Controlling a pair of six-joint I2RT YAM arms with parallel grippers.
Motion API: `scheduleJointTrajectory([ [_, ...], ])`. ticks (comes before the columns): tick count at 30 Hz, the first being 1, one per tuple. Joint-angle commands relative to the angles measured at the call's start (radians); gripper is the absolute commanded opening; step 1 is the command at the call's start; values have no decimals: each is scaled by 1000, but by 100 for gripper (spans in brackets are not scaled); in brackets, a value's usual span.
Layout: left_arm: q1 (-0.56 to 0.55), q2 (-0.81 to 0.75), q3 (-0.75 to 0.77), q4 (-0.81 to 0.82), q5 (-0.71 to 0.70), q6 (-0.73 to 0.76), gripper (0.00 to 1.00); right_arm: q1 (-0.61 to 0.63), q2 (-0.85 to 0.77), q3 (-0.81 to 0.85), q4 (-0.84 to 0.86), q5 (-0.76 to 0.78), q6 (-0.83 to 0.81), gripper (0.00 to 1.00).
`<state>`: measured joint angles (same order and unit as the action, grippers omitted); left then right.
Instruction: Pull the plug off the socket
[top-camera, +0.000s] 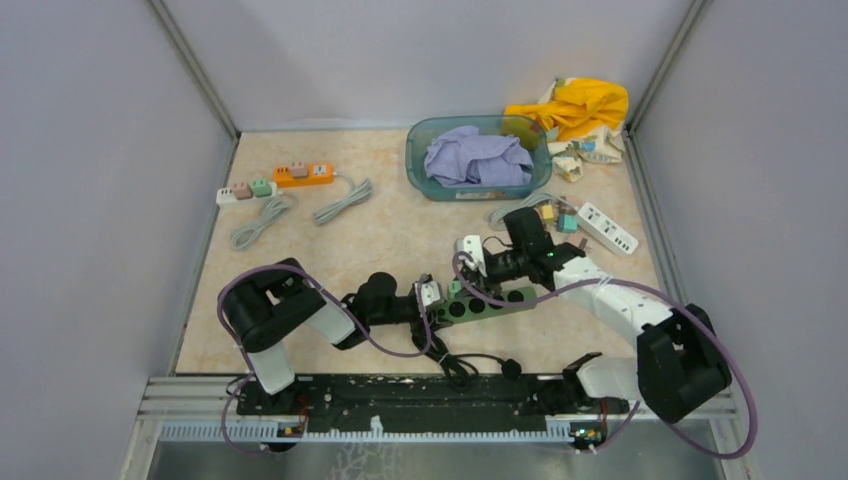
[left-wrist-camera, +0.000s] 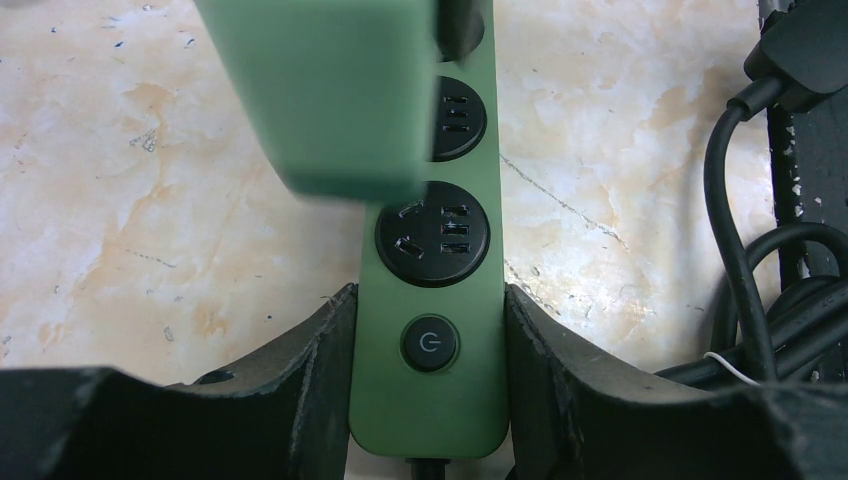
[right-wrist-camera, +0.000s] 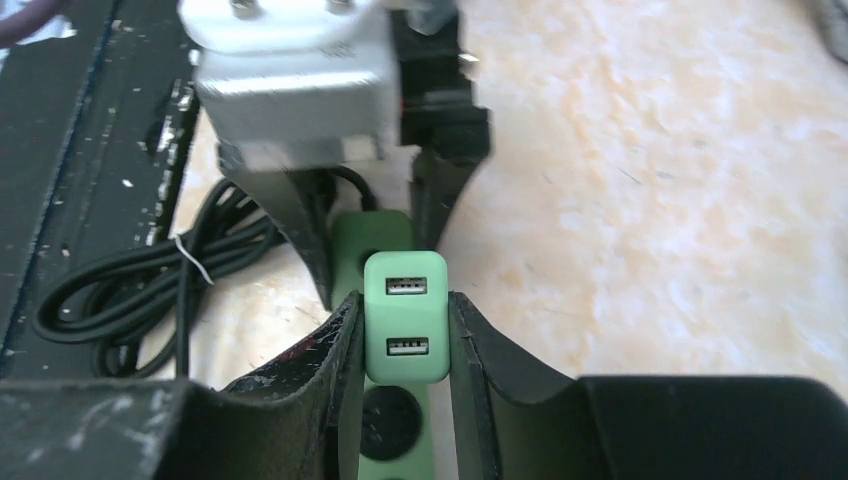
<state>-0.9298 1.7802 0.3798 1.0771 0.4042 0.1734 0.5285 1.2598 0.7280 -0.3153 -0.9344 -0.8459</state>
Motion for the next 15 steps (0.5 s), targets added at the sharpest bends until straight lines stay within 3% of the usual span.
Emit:
scheduleJointTrajectory([
  [1, 1, 19, -36, -99, -15, -16, 1, -81, -81, 52, 3, -14, -8, 0],
  [15, 1, 10, -41, -89, -13, -41, 2, -294, -128, 33, 191, 116, 239, 0],
])
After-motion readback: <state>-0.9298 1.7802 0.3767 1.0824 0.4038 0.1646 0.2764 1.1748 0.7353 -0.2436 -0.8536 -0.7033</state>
